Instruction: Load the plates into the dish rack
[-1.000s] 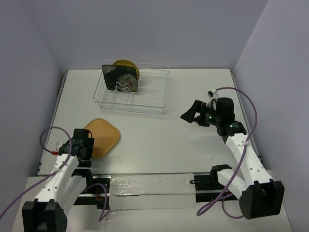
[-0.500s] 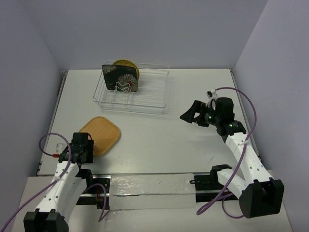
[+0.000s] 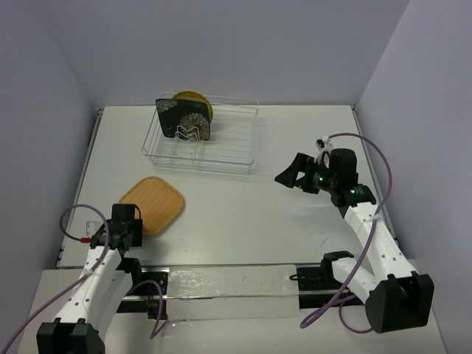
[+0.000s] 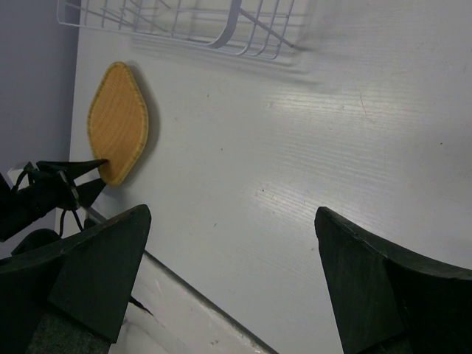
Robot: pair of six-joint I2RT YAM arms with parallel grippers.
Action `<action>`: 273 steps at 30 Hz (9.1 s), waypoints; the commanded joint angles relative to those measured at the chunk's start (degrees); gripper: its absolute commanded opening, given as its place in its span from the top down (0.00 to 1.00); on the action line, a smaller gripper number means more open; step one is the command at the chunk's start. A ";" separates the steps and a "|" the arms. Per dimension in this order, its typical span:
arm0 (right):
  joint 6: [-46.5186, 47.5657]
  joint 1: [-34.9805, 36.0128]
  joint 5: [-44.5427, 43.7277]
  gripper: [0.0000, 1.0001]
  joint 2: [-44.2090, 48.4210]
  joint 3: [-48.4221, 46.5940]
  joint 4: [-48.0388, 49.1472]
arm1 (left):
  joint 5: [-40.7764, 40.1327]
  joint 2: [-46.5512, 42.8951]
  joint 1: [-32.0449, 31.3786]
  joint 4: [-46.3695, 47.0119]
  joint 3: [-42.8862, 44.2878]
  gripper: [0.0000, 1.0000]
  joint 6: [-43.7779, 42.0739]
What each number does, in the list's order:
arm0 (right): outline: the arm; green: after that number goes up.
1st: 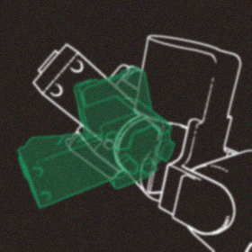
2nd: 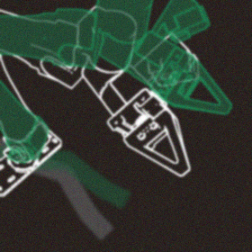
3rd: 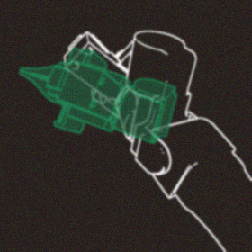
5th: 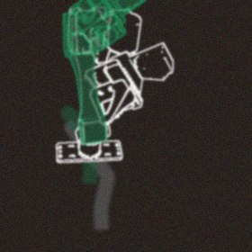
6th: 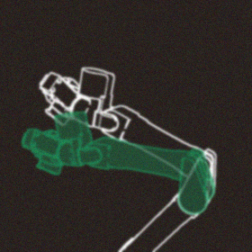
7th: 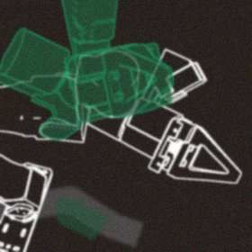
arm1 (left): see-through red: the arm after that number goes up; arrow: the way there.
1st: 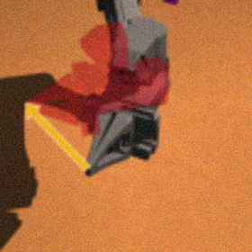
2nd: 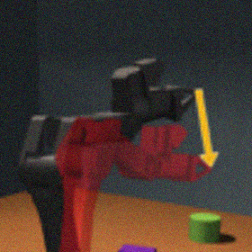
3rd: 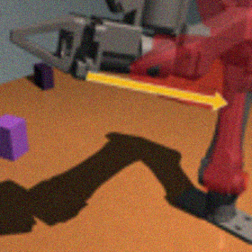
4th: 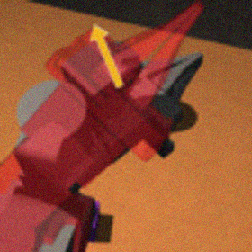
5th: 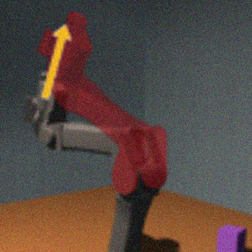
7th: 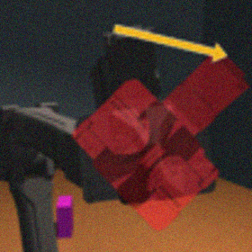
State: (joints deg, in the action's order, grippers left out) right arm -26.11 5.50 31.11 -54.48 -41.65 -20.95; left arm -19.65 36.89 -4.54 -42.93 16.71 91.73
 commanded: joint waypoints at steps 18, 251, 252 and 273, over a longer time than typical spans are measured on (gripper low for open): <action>1.23 0.46 -0.11 0.01 4.40 -1.84 1.79 | -1.13 0.07 0.32 0.00 6.59 1.00 -8.03; 43.95 26.10 -35.95 0.00 -9.52 -13.26 17.17 | 51.36 73.97 -6.28 -13.91 101.11 1.00 -185.91; 43.96 25.88 -35.93 0.00 -9.72 -13.38 17.17 | 51.03 75.56 -6.28 -15.93 103.18 1.00 -185.87; 42.68 25.05 -35.46 0.00 -14.11 -16.05 16.43 | 47.95 79.82 -6.28 -9.58 97.90 0.62 -184.45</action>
State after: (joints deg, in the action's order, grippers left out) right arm 17.53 31.07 -4.70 -67.94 -54.52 -5.20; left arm 25.93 116.43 -11.07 -54.91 114.08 -94.54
